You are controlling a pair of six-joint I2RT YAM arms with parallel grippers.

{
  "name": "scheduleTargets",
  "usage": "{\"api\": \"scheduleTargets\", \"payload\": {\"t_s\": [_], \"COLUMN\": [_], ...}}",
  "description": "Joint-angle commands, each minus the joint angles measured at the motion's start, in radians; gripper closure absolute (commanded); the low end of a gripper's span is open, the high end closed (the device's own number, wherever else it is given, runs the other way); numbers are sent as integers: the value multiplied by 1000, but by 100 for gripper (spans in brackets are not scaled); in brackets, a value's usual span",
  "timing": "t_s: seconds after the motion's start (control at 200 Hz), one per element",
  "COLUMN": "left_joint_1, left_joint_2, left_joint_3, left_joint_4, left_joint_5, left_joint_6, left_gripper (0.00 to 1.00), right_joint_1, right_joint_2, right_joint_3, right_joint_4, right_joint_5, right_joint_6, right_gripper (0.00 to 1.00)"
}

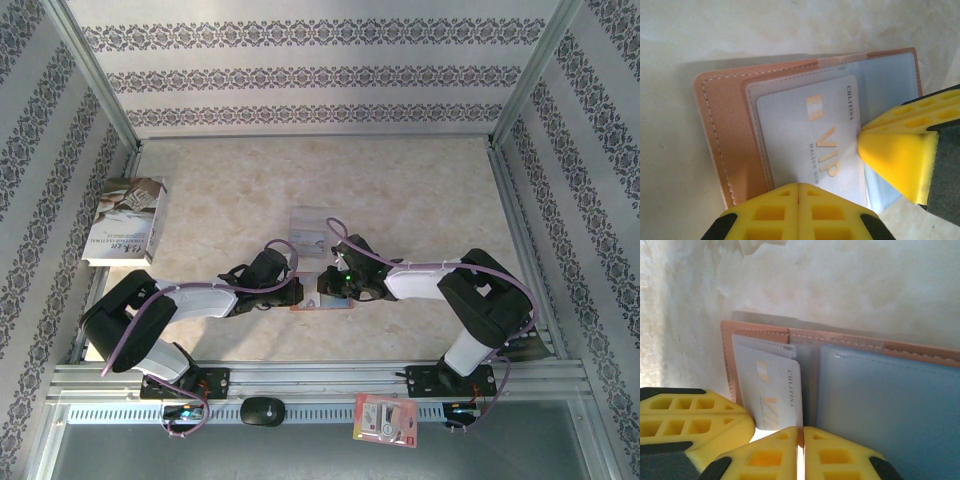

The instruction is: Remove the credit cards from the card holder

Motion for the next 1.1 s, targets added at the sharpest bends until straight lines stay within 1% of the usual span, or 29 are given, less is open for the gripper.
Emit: {"api": "scheduleTargets", "payload": {"t_s": [0.0, 0.07, 0.25, 0.525, 1.094], "left_joint_1": [11, 13, 19, 25, 25], "left_joint_2": [33, 31, 19, 18, 27], "left_joint_3": [-25, -27, -35, -44, -43], "left_joint_4": [-12, -14, -22, -19, -5], "left_joint_5": [5, 2, -5, -3, 5], "left_joint_6": [-10, -11, -11, -13, -10], "left_gripper": [95, 95, 96, 98, 98], "right_joint_1": [-4, -7, -20, -21, -12], "right_joint_2": [9, 2, -39, -110, -220], "right_joint_3": [-16, -22, -40, -47, 15], "right_joint_4": [57, 55, 13, -112, -302], "right_joint_5": [-32, -24, 18, 96, 187], "right_joint_6": [21, 21, 13, -14, -74], "right_gripper": [95, 100, 100, 100, 100]}}
